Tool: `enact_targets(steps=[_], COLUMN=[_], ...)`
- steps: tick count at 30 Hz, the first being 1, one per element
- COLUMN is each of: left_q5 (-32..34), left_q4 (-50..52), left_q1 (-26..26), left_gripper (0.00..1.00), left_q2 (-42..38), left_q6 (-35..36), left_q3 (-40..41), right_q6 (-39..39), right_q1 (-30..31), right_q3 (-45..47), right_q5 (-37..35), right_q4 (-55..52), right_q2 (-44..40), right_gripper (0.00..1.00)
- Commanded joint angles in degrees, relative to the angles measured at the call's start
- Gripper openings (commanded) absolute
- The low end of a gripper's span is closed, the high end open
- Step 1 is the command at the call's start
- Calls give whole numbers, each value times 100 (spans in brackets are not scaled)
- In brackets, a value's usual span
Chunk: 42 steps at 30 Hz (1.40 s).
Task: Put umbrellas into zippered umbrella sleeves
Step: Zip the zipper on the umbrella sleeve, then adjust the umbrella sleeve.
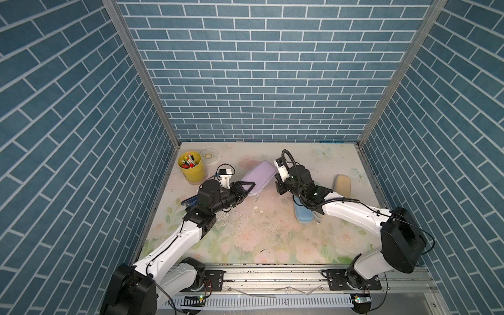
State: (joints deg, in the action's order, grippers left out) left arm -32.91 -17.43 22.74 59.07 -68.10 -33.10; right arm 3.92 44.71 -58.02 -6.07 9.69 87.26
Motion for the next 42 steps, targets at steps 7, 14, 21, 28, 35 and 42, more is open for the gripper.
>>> enact_targets(steps=[7, 14, 21, 28, 35, 42], left_q5=[-1447, -1893, -2193, -2513, -3004, -3251], left_q4=[882, 1627, 907, 697, 221, -438], left_q1=[-623, -853, -1114, -1016, -746, -727], left_gripper=[9, 7, 7, 7, 8, 10], left_q2=[-76, 193, 593, 772, 1176, 1541], left_q6=[983, 1694, 1579, 1716, 1619, 1433], left_q3=[-534, -1002, -1027, -1033, -1060, -1161], right_q6=[-789, -658, 1559, 2770, 2794, 2818], right_q1=[-379, -627, -1585, -1694, -1541, -1456], right_q3=[35, -445, -319, -1040, -1630, -1732], right_q5=[-24, 471, 3239, 5761, 6535, 7168], right_q4=[45, -928, -2342, -1999, -2073, -2061], right_q2=[-198, -154, -729, 2, 784, 1073], right_gripper=[0, 16, 69, 83, 82, 58])
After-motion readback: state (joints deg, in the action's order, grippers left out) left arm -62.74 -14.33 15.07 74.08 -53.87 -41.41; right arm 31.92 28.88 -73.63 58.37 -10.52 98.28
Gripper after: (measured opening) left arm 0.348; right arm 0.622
